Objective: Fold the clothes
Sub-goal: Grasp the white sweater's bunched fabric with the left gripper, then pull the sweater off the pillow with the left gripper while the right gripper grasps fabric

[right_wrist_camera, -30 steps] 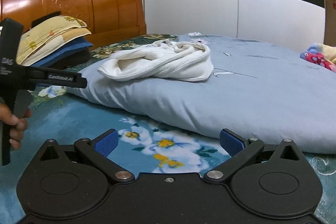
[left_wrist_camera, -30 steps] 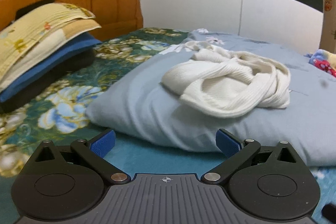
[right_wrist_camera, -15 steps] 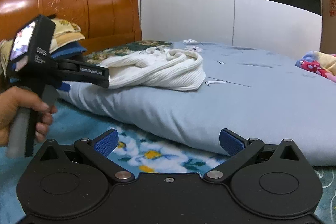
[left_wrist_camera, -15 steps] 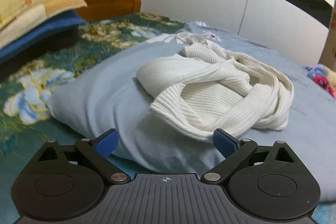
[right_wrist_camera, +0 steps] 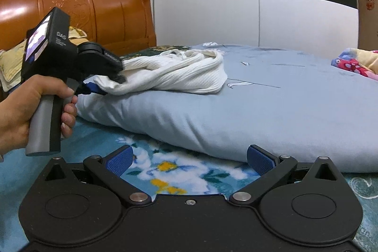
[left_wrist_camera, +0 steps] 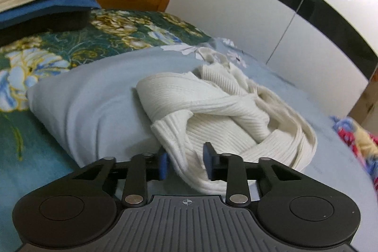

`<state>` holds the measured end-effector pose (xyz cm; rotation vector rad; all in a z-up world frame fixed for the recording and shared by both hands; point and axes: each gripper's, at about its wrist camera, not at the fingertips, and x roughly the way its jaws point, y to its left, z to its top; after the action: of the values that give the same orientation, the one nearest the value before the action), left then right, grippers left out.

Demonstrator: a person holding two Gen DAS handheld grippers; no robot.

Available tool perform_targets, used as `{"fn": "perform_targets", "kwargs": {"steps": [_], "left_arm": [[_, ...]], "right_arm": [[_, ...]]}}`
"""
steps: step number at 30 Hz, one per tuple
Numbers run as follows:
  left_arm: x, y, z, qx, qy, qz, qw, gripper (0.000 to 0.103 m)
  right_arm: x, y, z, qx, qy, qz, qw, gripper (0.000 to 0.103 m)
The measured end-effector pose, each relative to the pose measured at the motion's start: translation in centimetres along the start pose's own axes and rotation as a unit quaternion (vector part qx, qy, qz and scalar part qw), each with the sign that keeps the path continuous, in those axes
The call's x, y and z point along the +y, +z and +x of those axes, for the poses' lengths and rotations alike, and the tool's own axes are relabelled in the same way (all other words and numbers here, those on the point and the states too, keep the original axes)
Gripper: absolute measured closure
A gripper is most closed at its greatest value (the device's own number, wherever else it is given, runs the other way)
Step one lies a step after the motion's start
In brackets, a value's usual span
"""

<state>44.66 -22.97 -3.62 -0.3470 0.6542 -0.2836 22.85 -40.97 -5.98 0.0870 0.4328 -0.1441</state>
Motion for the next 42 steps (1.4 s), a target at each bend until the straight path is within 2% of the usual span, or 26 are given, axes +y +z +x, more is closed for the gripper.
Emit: {"fn": "perform_targets", "kwargs": {"steps": [1, 3, 8, 11, 14, 18, 22, 28, 34, 36, 39, 41, 42], "left_arm": [[0.0, -0.1, 0.0, -0.001, 0.002, 0.004, 1.0000, 0.092], [0.1, -0.4, -0.5, -0.018, -0.006, 0.011, 0.9998, 0.095], [-0.2, -0.9, -1.3, -0.019, -0.007, 0.038, 0.9991, 0.096], [-0.3, -1.0, -1.9, -0.019, -0.015, 0.048, 0.9986, 0.096], [-0.5, -1.1, -2.4, -0.018, -0.017, 0.069, 0.9973, 0.096], [-0.4, -1.1, -2.7, -0.006, -0.024, 0.078, 0.9966, 0.096], [-0.1, -1.2, -2.9, 0.002, -0.031, 0.088, 0.9956, 0.096], [0.3, -1.5, -3.0, 0.009, -0.042, 0.100, 0.9941, 0.096], [0.4, -1.7, -3.2, 0.015, -0.048, 0.111, 0.9926, 0.096], [0.5, -1.7, -3.3, 0.017, -0.051, 0.110, 0.9925, 0.096], [0.6, -1.7, -3.5, 0.020, -0.057, 0.112, 0.9919, 0.096], [0.6, -1.8, -3.5, 0.023, -0.061, 0.113, 0.9915, 0.096], [0.6, -1.8, -3.6, 0.025, -0.063, 0.112, 0.9914, 0.096]], "right_arm": [[-0.1, -0.1, 0.0, -0.001, 0.000, 0.002, 1.000, 0.001], [-0.2, -0.2, 0.0, 0.000, 0.001, 0.003, 1.000, 0.001], [-0.1, -0.5, 0.1, -0.003, -0.001, 0.001, 1.000, 0.001], [-0.3, -0.2, 0.4, -0.015, 0.021, 0.019, 0.999, 0.001], [-0.5, 1.1, 1.3, -0.020, 0.060, 0.048, 0.997, 0.001], [-0.4, 4.1, 3.8, -0.027, 0.074, 0.077, 0.994, 0.002], [-0.8, 6.8, 8.1, 0.007, 0.085, 0.145, 0.986, 0.005], [-0.3, 8.7, 13.0, 0.052, 0.088, 0.209, 0.973, 0.014], [1.3, 9.8, 15.5, 0.074, 0.074, 0.223, 0.969, 0.033], [2.1, 10.1, 16.1, 0.081, 0.055, 0.215, 0.972, 0.037], [2.6, 10.3, 16.7, 0.088, 0.033, 0.221, 0.971, 0.050], [2.5, 10.1, 16.5, 0.085, 0.028, 0.218, 0.972, 0.067], [2.5, 10.0, 16.4, 0.084, 0.026, 0.217, 0.972, 0.071]]}}
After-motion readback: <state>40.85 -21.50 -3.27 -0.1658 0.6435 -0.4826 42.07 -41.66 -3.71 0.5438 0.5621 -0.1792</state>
